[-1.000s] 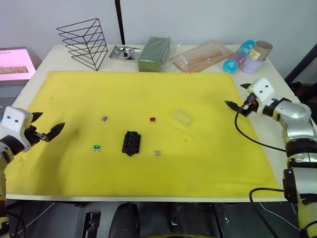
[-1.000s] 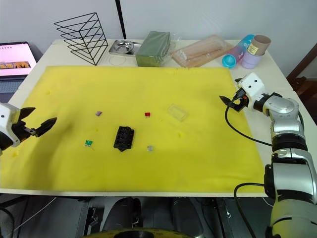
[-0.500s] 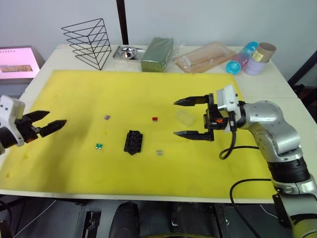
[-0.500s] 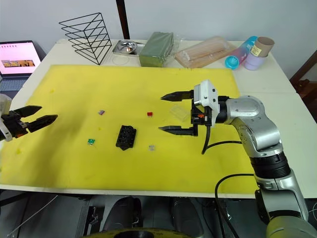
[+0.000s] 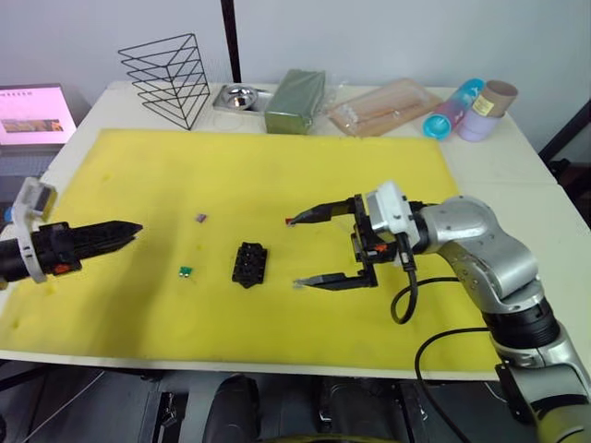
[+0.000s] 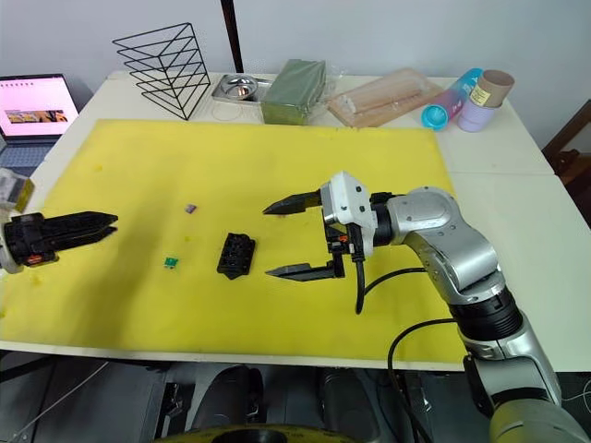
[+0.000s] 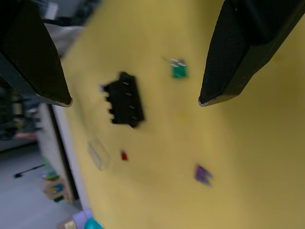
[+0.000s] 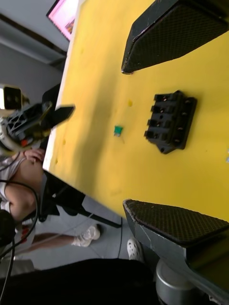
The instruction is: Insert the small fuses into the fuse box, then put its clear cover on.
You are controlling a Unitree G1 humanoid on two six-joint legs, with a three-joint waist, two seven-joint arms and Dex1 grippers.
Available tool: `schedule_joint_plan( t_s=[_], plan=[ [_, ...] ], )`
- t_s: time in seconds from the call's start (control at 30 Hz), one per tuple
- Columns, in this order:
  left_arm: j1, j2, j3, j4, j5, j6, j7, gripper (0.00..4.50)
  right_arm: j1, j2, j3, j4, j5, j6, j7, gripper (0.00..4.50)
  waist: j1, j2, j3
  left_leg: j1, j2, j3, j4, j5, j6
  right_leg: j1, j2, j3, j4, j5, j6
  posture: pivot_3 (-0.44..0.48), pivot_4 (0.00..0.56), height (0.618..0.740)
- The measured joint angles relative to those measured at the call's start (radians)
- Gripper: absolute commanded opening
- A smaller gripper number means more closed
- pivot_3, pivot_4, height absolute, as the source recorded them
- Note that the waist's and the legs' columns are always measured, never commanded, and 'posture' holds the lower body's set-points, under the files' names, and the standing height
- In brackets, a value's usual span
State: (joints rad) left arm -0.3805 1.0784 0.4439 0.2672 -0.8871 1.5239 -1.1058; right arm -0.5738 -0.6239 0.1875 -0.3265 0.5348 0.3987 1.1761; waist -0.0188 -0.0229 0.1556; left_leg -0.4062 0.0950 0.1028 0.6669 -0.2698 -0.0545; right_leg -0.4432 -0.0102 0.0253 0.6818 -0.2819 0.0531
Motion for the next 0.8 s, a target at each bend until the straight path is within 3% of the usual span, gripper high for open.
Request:
schedule_joint_plan(
  t_s=[0.1,0.37,0.8],
  plan=[
    [-0.018,-0.006,-0.027,0.066,-0.05,0.076,0.056,4.49,0.002,0.006,0.0,0.002,-0.01,0.0,-0.011,4.48,0.001,0.0,0.0,0.0,0.0,0.0,0.0,0.0,0.0,0.0,0.0,0.0,0.001,0.0,-0.001,0.0,0.15,0.74],
    [-0.009,-0.052,-0.08,0.18,-0.206,0.085,0.179,4.49,0.017,0.006,0.001,-0.025,-0.012,0.02,-0.03,4.48,0.006,-0.002,0.0,0.0,0.0,-0.001,0.0,0.0,0.0,0.0,-0.001,0.0,0.001,0.0,-0.001,0.0,0.15,0.74],
    [0.035,-0.241,0.045,0.085,-0.255,0.085,0.408,4.49,0.016,0.007,0.001,-0.024,-0.016,0.036,-0.03,4.48,0.006,-0.002,0.0,0.0,0.0,-0.001,0.0,0.0,0.0,0.0,-0.001,0.0,0.001,0.0,-0.001,0.0,0.15,0.74]
  ],
)
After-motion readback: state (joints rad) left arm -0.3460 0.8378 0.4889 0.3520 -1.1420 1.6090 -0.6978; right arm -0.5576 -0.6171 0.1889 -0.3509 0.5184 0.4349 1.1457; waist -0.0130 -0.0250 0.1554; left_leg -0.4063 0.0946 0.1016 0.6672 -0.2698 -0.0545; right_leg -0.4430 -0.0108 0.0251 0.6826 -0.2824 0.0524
